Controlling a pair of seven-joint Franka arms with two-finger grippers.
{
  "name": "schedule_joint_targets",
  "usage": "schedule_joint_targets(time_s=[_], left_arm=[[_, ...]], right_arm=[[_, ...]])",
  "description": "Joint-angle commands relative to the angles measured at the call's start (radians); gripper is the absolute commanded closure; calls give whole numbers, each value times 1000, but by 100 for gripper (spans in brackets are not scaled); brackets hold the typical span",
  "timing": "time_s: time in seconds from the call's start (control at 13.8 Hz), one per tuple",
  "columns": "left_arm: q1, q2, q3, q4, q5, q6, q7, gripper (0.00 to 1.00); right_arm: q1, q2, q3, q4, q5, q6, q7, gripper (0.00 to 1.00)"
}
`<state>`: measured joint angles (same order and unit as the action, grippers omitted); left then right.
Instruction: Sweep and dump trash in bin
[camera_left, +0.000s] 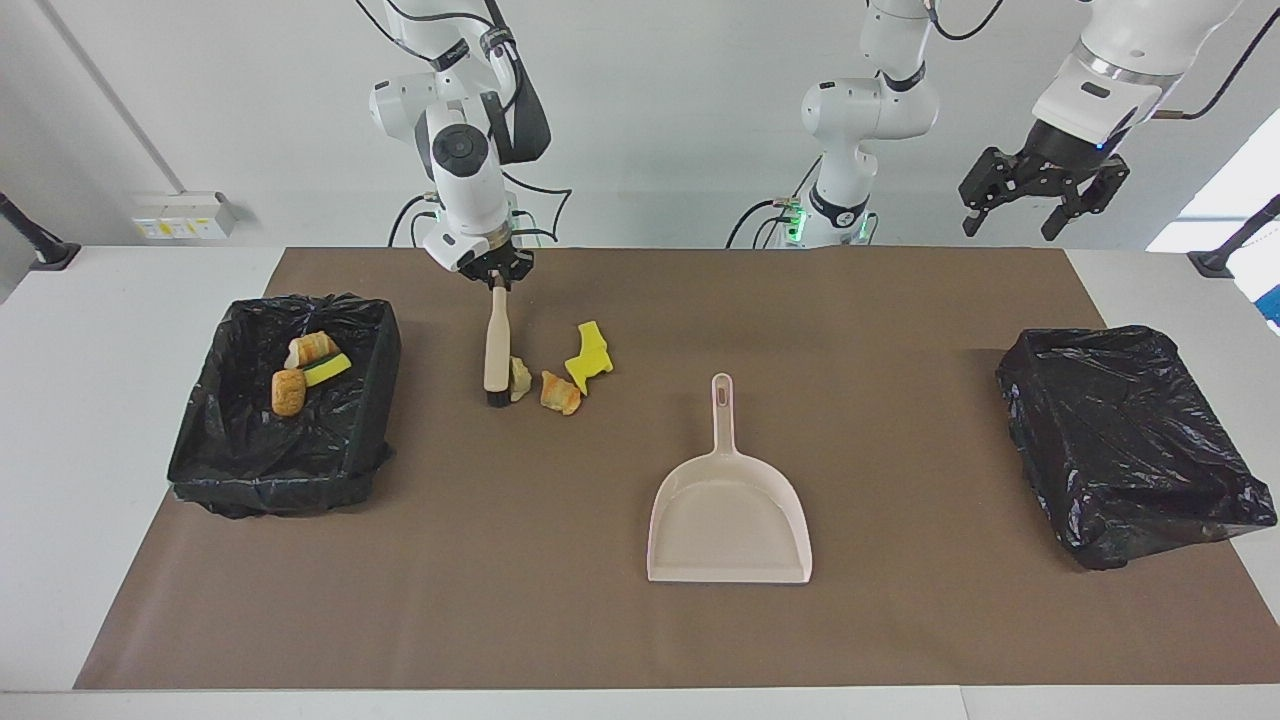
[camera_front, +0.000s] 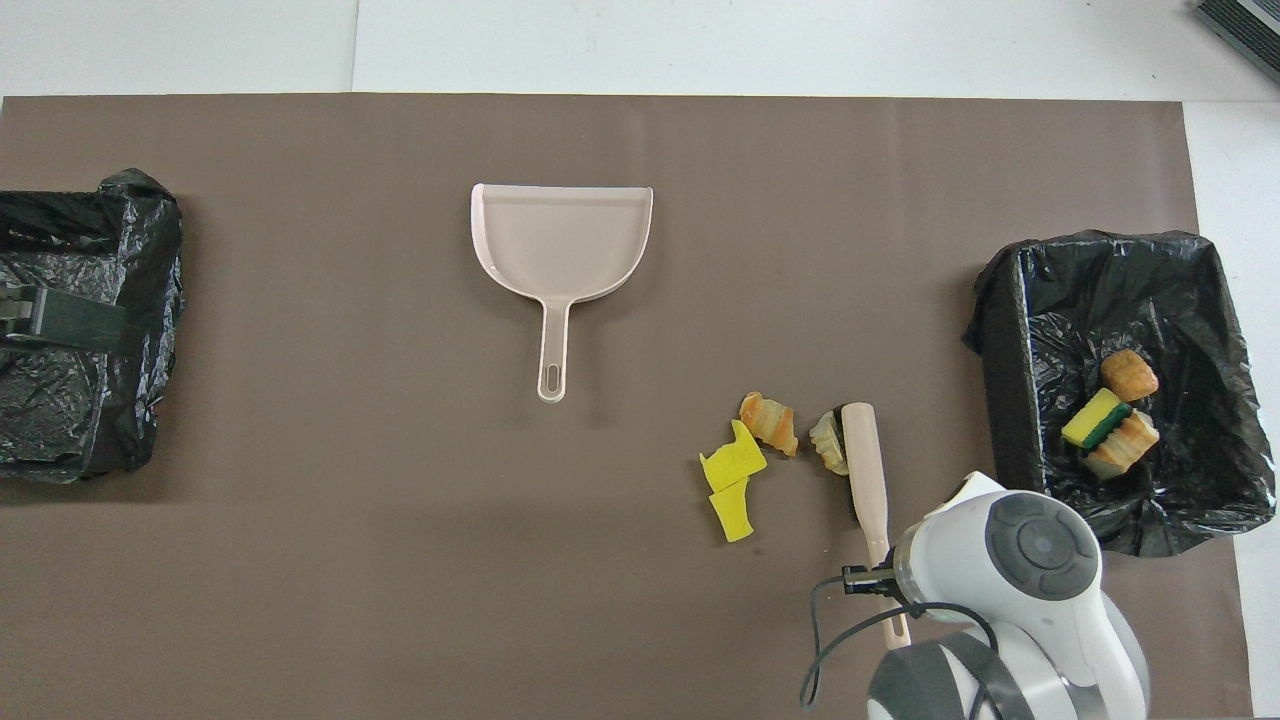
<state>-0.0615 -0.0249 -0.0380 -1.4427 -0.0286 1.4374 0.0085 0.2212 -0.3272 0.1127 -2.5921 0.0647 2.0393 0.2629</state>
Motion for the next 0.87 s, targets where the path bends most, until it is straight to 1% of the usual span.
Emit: schedule_joint_targets(time_s=[0.0,0.58,0.73,0.8], left_arm=[[5,-3,-2,12,9,-21,7,0],[5,-3,-2,12,9,-17,1,0],[-12,-6,-13,-4,3,0,-4,0],[-29,-3,-29,-22,-5,62,-5,0]], right_arm=[[-5,11,2,13,29,2,-39,100],[-5,11,2,13,29,2,-40,100],[-5,11,2,13,29,2,-40,100],[-5,11,4,13,29,2,-42,100]])
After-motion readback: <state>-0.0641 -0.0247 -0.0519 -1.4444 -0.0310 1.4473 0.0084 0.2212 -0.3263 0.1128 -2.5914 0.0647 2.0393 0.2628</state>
